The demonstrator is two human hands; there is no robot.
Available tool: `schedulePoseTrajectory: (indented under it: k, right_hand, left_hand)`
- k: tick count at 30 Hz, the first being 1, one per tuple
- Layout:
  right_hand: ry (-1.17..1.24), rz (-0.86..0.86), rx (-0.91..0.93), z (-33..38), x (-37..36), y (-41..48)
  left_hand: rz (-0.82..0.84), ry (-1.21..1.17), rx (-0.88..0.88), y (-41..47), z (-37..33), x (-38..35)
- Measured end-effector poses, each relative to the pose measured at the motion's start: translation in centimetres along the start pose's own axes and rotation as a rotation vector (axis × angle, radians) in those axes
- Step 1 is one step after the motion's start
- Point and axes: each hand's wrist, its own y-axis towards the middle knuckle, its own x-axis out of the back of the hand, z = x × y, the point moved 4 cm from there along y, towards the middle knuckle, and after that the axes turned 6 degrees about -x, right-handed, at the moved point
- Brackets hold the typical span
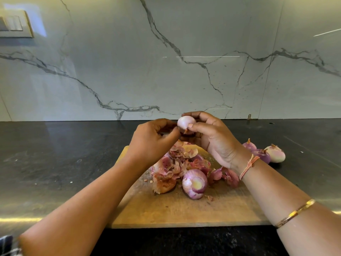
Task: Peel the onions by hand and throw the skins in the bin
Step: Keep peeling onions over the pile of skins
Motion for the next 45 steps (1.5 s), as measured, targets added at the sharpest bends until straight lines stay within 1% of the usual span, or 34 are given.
schedulePoseTrajectory:
  k: [4, 7, 10, 14, 23, 26, 29, 32, 35, 38, 45]
  right_hand:
    - [-0.079, 0.002, 0.026, 0.03, -0.02, -0.13]
    - [-0.213, -0.008, 0.078, -0.11, -0.09, -0.18]
    - [-0.352, -0.027, 0.120, -0.25, -0.05, -0.18]
    - [-0.431, -0.032, 0.134, -0.43, -0.04, -0.05]
    - [-0.461, -0.015, 0.141, -0.48, -0.13, -0.05]
    - [-0.454, 0.008, 0.143, -0.39, -0.29, -0.11]
    - [-0.452, -0.013, 0.164, -0.39, -0.14, -0.06]
    - [-0.503, -0.052, 0.197, -0.40, -0.12, 0.02]
    - [-0.540, -0.042, 0.208, -0.54, -0.15, 0.14]
    - [-0.565, -0.018, 0.202, -0.85, -0.06, 0.28]
    - [-0.555, 0.010, 0.193, -0.83, -0.43, 0.18]
  left_hand:
    - [0.003, -0.089, 0.006, -0.03, -0.07, -0.05]
    - [-0.013, -0.128, 0.027, -0.03, 0.01, -0.07]
    - [-0.022, -0.112, 0.050, -0.04, 0.09, -0.05]
    - [-0.036, -0.034, 0.072, 0.03, 0.41, -0.06]
    - [-0.070, 0.111, 0.011, 0.43, 0.59, 0.25]
    - [-0.100, 0.107, -0.001, 0.52, 0.70, 0.65]
    - [-0.083, 0.109, -0.009, 0.35, 0.42, 0.31]
    - [-0.050, 0.042, -0.019, -0.02, -0.06, -0.08]
    - [-0.057, -0.029, -0.010, -0.13, -0.24, 0.00]
    - [-0.087, 0.002, -0.016, 0.04, -0.13, 0.21]
    - [-0.083, 0.086, -0.030, 0.43, 0.03, 0.28]
